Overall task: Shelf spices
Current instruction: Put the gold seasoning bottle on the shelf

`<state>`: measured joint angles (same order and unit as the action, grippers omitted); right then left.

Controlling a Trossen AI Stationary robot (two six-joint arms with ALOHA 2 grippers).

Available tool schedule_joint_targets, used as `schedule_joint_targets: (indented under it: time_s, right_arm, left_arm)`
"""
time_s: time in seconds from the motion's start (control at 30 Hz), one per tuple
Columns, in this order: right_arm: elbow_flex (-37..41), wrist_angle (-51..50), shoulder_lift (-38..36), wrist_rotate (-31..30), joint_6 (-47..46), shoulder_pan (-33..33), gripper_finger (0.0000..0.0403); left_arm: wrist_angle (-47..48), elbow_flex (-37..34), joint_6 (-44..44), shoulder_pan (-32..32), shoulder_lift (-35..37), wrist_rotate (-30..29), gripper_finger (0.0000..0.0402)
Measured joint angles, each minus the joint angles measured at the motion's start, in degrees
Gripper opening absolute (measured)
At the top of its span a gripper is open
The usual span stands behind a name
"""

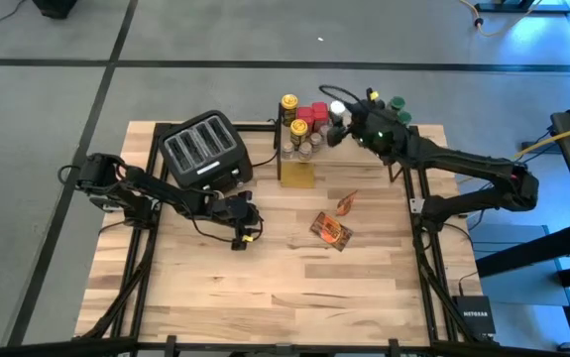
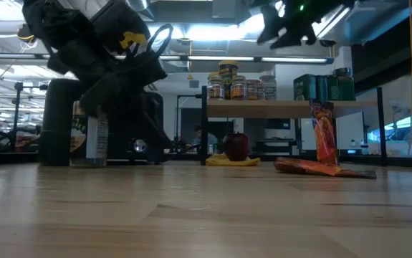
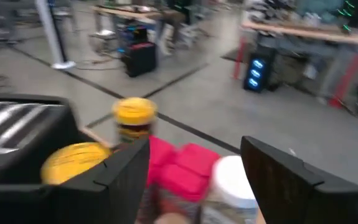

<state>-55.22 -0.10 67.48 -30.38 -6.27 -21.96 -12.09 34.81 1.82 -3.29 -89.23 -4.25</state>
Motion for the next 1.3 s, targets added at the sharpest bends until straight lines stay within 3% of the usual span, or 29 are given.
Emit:
schedule_joint_targets:
  time_s: [0.1,0.37,0.53,0.7,0.9,1.03,1.3]
  right_arm:
    - [0.00,0.08,-2.10,-0.02,1.70,4.84,0.0257]
    - [0.00,-0.40,-2.74,0.01,2.31,19.68,0.0257]
    - [0.02,-0.95,-1.53,-0.01,1.91,26.34,0.0257]
    - [0.02,-1.82,0.77,0.01,-0.59,31.42,0.0257]
    - [0.02,-1.73,6.03,-0.04,-1.10,36.64,0.0257]
    - [0.04,0.12,9.81,-2.09,-1.56,39.35,0.0257]
    - [0.04,0.98,14.21,-5.02,-3.81,41.92,0.0257]
  left_arm:
    - [3.53,2.54,-0.96,-0.04,1.19,-0.01,0.0153]
    - [32.61,14.37,-5.05,-0.58,9.50,-3.82,0.0153]
    - [45.59,17.02,-6.50,-2.28,18.08,-12.17,0.0153]
    - [59.03,16.12,-13.45,-2.53,27.96,-21.08,0.0153]
    - [60.58,9.45,-18.45,-0.97,34.93,-21.89,0.0153]
    - [58.20,4.55,-19.55,-0.31,34.83,-21.81,0.0153]
    - [51.04,2.35,-19.23,-1.64,33.97,-17.85,0.0153]
